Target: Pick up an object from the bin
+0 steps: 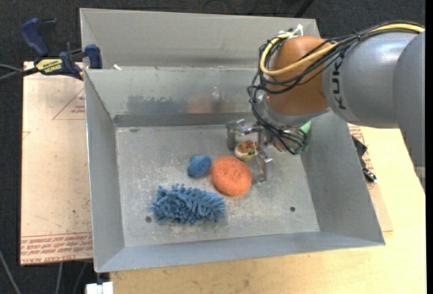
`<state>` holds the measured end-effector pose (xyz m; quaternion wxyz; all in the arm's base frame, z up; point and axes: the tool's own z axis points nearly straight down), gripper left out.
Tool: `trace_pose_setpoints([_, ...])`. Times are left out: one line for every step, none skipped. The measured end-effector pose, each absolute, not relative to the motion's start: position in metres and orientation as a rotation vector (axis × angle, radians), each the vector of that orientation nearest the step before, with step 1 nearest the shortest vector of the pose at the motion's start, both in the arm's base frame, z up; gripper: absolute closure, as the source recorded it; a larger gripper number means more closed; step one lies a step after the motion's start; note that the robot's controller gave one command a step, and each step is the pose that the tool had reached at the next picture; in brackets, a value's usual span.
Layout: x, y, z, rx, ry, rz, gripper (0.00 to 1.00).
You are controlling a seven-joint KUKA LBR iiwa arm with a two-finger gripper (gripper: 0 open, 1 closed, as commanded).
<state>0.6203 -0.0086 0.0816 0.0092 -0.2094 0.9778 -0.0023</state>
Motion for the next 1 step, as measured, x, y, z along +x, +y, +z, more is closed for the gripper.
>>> trace_pose_setpoints([0.6016, 0.0099, 0.0751, -0.969, 2.975, -0.005, 0.0])
